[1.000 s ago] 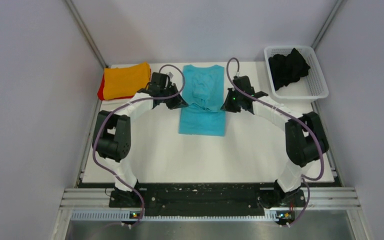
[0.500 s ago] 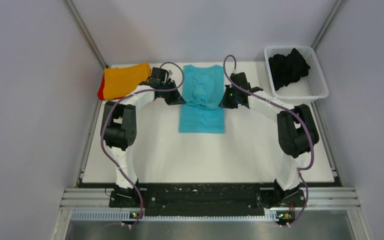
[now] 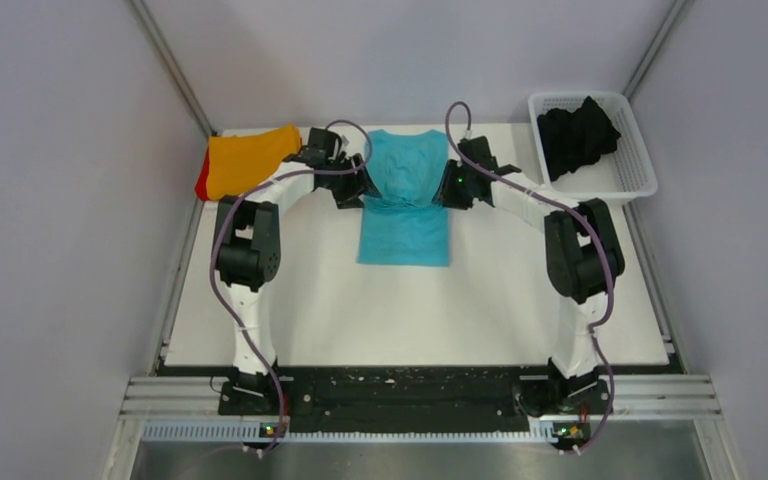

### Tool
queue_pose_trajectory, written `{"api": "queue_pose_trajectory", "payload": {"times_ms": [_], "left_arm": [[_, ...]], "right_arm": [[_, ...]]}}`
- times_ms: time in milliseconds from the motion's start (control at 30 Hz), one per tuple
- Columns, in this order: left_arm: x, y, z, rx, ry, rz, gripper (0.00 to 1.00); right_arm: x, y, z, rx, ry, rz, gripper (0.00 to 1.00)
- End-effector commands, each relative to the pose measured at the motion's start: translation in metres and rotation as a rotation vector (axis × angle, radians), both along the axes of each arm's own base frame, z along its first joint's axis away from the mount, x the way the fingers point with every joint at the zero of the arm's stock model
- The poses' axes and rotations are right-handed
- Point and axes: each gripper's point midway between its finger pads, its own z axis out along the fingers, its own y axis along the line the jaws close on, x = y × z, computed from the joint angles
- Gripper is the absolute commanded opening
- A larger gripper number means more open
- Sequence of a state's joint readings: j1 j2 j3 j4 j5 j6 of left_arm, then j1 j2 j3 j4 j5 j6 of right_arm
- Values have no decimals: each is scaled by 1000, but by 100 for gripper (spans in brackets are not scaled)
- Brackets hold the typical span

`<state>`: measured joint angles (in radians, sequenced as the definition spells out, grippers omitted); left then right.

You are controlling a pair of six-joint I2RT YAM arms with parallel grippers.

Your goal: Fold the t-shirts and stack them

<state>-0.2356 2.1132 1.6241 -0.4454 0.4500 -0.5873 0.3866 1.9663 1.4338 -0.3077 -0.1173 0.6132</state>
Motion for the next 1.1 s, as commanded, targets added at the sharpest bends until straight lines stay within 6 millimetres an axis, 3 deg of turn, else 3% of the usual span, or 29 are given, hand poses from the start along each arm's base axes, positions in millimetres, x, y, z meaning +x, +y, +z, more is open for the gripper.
{"api": "queue_pose_trajectory", "payload": {"times_ms": [0,133,233,333,433,500,600,733,1067], "left_arm": [[20,5,31,1,-68,18,95],[20,13,58,10,-130,31,99],[6,18,67,26,-143,33,99],[-22,25,62,36,-119,31,99],[-56,32,46,36,-75,39,99],[-77,32,35,13,-43,47,99],[-103,28,16,-36,19,46,99],[-116,26,-10,-51,86,61,95],[-119,22,-45,-67,169,120,62]], "right_arm": [[33,-3,32,26,-90,-29,46],[34,-6,54,22,-146,-26,75],[19,-7,54,25,-155,17,98],[-10,-11,40,21,-113,65,99],[-53,-18,17,47,-40,92,99],[-77,-18,12,84,-13,106,99],[-101,-19,0,108,24,125,99],[-111,-20,-10,116,50,130,99],[-119,-15,-28,126,104,124,96]]}}
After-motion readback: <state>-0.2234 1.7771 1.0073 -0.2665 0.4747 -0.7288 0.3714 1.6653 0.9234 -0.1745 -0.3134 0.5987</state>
